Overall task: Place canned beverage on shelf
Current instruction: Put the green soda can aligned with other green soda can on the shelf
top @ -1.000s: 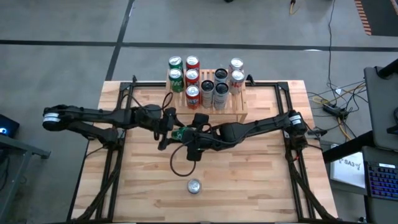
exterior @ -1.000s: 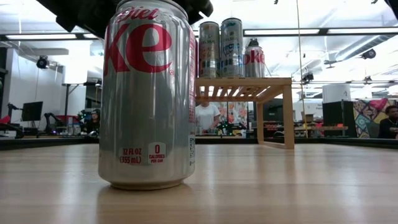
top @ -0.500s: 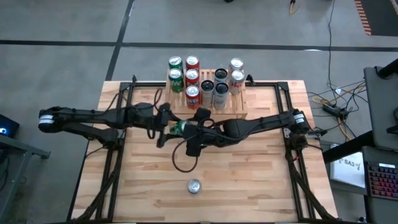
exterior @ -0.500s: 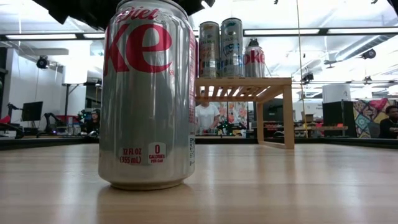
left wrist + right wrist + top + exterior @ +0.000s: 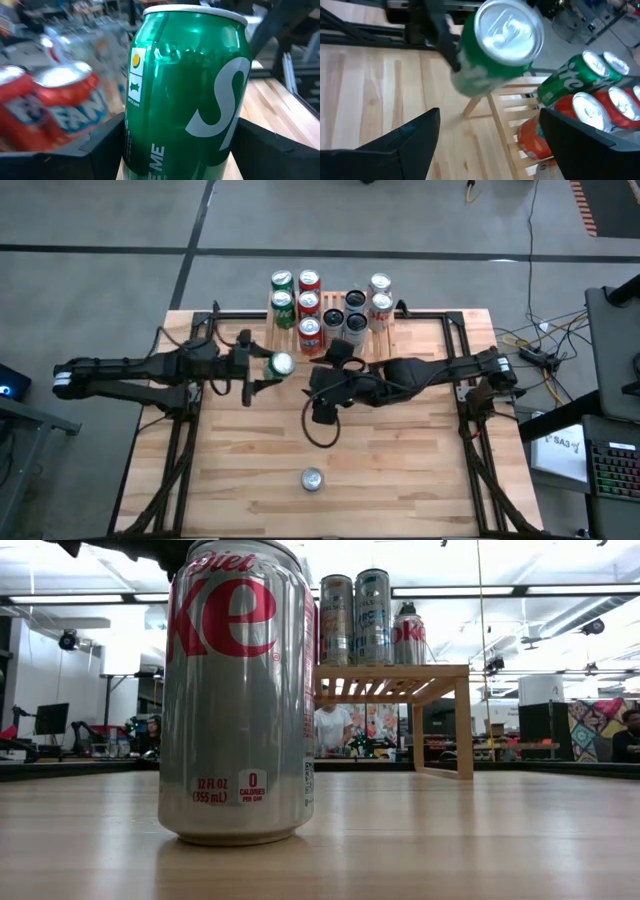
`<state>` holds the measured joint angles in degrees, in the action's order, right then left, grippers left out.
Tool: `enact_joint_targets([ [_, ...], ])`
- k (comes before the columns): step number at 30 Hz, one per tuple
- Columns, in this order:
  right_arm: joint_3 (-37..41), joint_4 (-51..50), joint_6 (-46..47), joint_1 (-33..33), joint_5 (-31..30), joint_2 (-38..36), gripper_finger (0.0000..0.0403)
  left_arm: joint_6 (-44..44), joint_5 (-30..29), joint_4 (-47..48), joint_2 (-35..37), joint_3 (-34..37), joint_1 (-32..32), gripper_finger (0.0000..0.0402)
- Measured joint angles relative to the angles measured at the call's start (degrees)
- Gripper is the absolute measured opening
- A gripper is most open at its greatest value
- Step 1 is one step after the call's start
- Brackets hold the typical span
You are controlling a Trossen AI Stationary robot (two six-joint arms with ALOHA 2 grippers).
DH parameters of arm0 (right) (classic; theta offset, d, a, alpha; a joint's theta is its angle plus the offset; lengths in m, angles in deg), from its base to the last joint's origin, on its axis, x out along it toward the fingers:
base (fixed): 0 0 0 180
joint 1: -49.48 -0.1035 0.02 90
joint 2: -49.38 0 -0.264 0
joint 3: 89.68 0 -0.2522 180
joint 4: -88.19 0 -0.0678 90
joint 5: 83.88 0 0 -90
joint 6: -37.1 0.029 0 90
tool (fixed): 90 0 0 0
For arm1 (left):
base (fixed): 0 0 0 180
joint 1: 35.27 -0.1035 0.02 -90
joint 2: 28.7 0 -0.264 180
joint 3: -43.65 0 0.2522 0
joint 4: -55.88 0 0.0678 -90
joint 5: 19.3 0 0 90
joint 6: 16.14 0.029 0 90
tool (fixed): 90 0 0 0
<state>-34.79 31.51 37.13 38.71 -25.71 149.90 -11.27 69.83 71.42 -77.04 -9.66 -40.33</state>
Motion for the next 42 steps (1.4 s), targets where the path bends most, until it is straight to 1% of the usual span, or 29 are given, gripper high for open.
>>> enact_joint_targets([
  [4,1.02,0.09,-1.24,-0.37,0.29,-2.13,0.0329,1.34,-2.55,-0.24,2.81,0.0,-0.21,0.0286],
  [7,2.74,0.0,-1.4,-0.36,0.37,-3.31,0.0329,2.88,-2.96,-0.47,3.73,0.05,-0.91,0.0286],
  [9,4.23,0.5,-1.35,-0.33,0.37,-4.02,0.0329,3.63,-2.98,-2.23,3.82,0.64,-1.33,0.0286],
  [13,9.19,5.39,-2.42,-0.45,0.47,-6.16,0.0329,4.7,-2.85,-7.89,3.85,4.03,-2.47,0.0286],
  [18,16.5,12.46,-3.43,-0.5,0.96,-9.48,0.0329,5.16,0.07,-14.28,3.95,8.3,-4.44,0.0286],
  [24,26.77,25.42,-7.18,-0.45,2.45,-15.24,0.0329,3.69,1.39,-19.33,3.54,11.33,-9.48,0.0286],
  [27,31.22,30.08,-8.31,-0.45,2.45,-18.03,0.0329,1.02,5.99,-22.37,3.21,12.41,-13.32,0.0286],
  [30,34.78,33.68,-9.14,-0.45,2.3,-20.05,0.0329,-1.42,10.48,-22.74,2.16,12.74,-17.39,0.0286],
  [33,37.33,35.98,-10.28,-0.45,2.28,-21.36,0.0329,-3.23,12.12,-24.02,-0.27,12.74,-19.73,0.0286],
  [38,38.33,36.5,-11.22,-0.34,1.84,-22.12,0.0329,-3.5,12.58,-28.91,-4.96,12.74,-20.28,0.0286],
  [42,38.38,36.4,-11.72,-0.32,1.84,-22.03,0.0329,-3.61,12.44,-31.7,-7.17,12.7,-20.38,0.0286],
])
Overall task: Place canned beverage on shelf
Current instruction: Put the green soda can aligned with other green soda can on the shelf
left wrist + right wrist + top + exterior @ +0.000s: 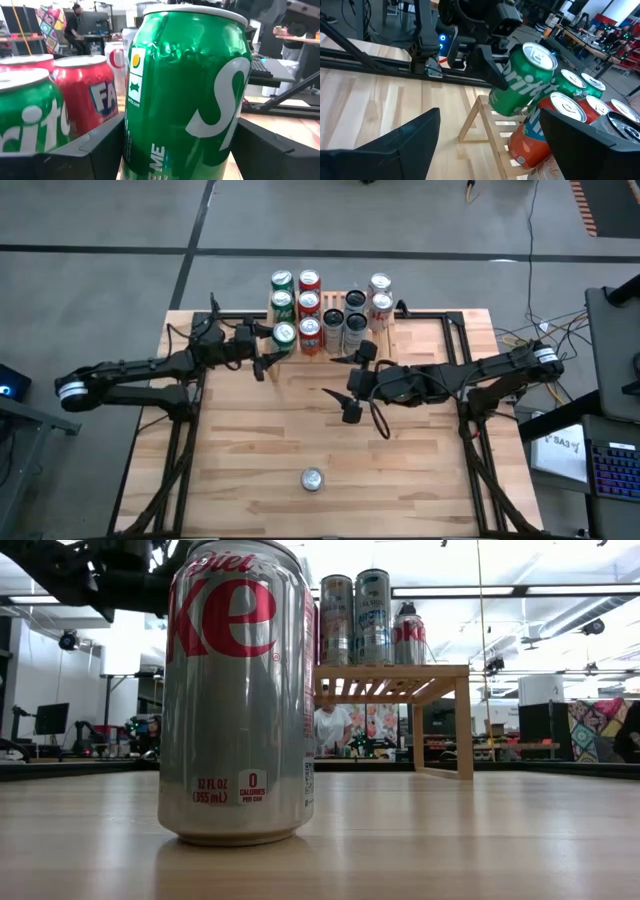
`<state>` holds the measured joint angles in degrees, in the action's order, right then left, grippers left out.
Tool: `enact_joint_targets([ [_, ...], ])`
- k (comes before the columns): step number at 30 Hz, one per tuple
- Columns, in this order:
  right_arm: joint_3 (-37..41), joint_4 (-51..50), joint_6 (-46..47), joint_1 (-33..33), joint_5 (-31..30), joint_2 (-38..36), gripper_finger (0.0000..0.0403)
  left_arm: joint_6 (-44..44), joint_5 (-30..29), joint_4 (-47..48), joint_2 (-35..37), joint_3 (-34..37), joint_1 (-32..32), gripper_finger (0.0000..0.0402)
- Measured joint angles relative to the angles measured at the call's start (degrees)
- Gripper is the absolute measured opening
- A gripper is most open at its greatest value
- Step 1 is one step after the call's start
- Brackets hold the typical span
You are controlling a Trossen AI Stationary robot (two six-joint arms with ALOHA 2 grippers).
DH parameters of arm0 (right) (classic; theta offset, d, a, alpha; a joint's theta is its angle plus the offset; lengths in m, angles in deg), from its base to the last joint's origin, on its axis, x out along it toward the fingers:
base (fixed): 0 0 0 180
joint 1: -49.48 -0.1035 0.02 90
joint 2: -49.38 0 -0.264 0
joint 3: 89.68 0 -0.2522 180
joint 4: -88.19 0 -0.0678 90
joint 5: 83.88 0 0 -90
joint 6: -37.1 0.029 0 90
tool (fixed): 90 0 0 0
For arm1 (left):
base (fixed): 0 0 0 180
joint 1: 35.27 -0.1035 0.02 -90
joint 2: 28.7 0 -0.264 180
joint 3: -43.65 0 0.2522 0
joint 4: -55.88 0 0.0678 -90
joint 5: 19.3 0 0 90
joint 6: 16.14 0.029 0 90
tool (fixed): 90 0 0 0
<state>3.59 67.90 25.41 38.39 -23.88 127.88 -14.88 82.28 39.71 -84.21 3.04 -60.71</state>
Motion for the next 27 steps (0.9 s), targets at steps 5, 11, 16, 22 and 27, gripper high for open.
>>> enact_joint_targets([
  [5,0.24,0.06,-0.84,0.0,0.0,0.11,0.0329,-0.68,-0.06,0.17,-1.31,0.0,-1.05,0.0286],
  [11,0.73,0.05,-0.94,0.02,0.0,0.11,0.0329,-1.43,-0.23,0.72,0.47,1.74,-1.64,0.0286],
  [16,0.89,0.0,-0.95,0.09,0.0,0.13,0.0329,-3.24,-0.08,-5.88,2.99,6.65,-1.98,0.0286],
  [22,0.89,0.02,-0.95,0.3,0.02,0.13,0.0329,-4.49,-0.76,-17.12,2.87,11.7,-1.96,0.0286],
  [27,0.89,0.02,-0.82,0.37,0.02,0.13,0.0329,-4.43,-2.68,-18.8,1.56,12.0,-1.98,0.0286],
])
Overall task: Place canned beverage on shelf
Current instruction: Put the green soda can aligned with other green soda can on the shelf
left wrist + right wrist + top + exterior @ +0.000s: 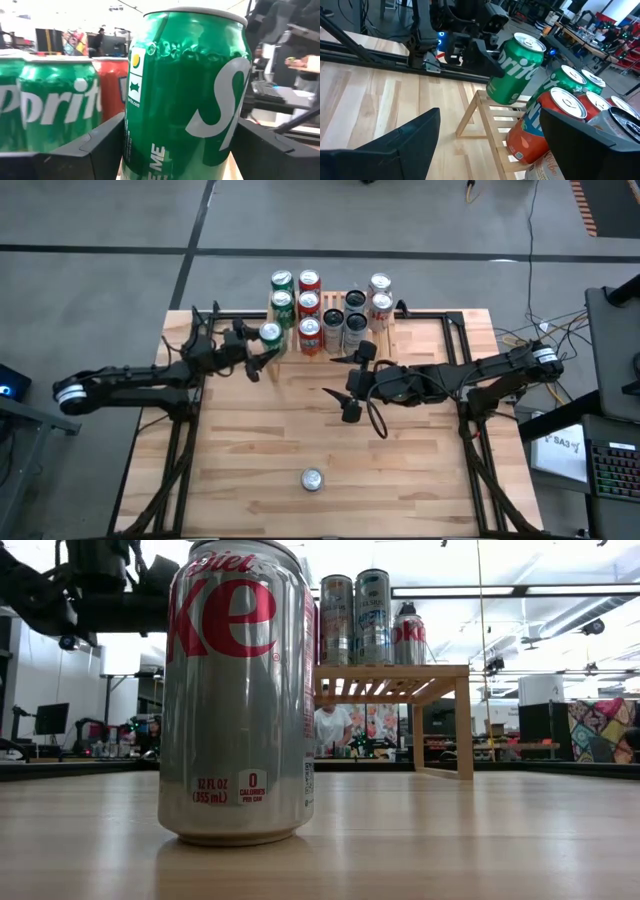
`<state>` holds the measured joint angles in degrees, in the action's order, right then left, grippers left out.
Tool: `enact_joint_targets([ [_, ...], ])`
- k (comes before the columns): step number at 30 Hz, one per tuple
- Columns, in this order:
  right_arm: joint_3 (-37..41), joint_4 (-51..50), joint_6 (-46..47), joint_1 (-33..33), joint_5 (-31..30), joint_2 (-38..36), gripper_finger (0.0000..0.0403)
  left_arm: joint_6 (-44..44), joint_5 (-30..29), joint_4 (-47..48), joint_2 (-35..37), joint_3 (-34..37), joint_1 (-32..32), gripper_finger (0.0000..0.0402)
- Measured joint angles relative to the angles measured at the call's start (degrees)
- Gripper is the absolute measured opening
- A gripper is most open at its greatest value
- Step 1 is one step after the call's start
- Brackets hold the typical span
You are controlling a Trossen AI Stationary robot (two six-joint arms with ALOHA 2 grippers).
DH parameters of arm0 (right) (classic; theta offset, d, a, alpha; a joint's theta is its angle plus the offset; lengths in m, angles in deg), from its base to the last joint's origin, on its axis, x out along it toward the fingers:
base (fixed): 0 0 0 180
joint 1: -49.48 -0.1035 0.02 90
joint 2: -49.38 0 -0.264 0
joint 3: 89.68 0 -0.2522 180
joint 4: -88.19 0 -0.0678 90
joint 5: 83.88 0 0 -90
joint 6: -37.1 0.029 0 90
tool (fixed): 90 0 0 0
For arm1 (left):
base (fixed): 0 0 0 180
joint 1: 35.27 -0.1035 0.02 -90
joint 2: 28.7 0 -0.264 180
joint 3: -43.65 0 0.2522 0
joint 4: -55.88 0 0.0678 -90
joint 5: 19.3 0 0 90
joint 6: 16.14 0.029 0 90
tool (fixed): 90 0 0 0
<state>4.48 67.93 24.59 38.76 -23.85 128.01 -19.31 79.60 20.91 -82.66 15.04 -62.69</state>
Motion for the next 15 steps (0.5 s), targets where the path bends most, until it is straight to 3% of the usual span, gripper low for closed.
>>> enact_joint_targets([
  [15,0.09,0.0,0.77,0.4,-0.02,0.05,0.0329,-0.58,-2.43,-6.62,-7.73,-0.11,-0.15,0.0286],
])
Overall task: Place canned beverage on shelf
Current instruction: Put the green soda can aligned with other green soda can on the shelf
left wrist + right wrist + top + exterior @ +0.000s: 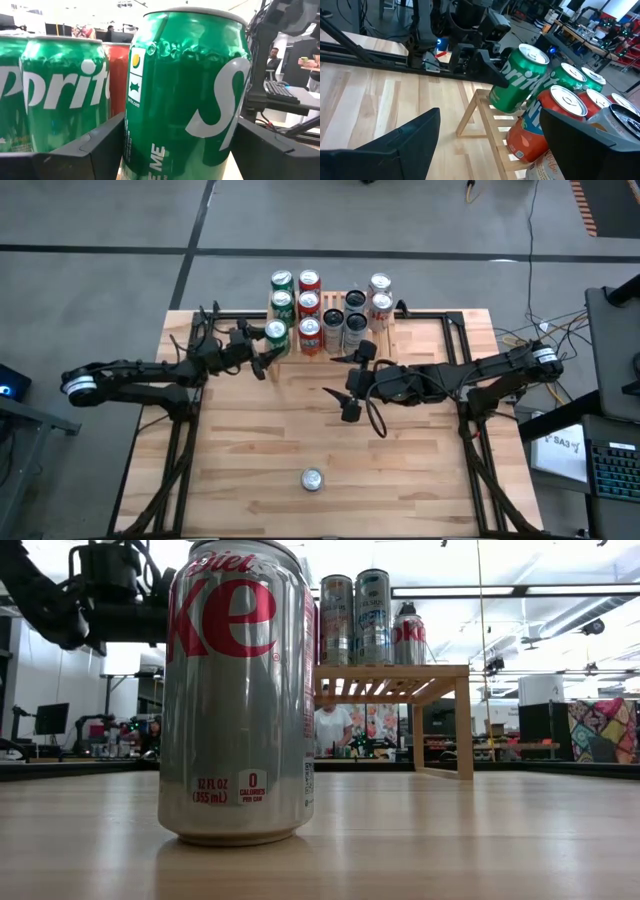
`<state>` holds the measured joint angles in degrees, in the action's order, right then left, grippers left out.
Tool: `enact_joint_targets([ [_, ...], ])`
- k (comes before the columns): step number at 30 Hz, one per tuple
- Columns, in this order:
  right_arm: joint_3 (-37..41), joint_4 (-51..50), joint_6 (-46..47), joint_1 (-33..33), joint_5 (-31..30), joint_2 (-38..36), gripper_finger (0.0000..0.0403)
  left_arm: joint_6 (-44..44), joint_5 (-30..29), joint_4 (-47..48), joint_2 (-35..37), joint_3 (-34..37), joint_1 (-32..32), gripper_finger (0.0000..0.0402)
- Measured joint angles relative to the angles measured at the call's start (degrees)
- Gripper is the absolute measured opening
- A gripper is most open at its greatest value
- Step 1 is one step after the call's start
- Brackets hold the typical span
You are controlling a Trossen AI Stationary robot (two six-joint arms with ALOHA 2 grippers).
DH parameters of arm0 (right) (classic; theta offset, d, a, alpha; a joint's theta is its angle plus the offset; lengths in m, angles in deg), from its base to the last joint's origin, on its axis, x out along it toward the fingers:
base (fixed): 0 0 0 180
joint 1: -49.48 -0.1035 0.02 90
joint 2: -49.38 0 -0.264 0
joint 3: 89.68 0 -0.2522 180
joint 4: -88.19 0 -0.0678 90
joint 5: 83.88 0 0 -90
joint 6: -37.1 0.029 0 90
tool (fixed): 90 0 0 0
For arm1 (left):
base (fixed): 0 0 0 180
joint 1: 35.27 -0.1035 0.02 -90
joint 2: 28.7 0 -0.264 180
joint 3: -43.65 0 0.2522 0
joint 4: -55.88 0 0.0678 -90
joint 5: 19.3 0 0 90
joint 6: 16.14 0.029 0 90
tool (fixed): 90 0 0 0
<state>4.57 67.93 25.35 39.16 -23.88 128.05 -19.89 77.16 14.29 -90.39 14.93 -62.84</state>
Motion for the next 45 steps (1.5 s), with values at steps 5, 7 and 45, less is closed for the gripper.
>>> enact_joint_targets([
  [5,0.04,0.0,0.17,0.26,0.0,0.04,0.0329,-0.75,-1.38,-2.8,-1.62,0.0,0.0,0.0286],
  [7,0.07,-0.01,0.15,0.26,0.0,0.05,0.0329,-1.58,-1.58,-3.87,-2.21,0.0,-0.03,0.0286],
  [45,0.15,-0.09,0.13,0.26,-0.02,0.06,0.0329,-6.45,-3.04,-8.14,-10.15,-0.02,-0.03,0.0369],
])
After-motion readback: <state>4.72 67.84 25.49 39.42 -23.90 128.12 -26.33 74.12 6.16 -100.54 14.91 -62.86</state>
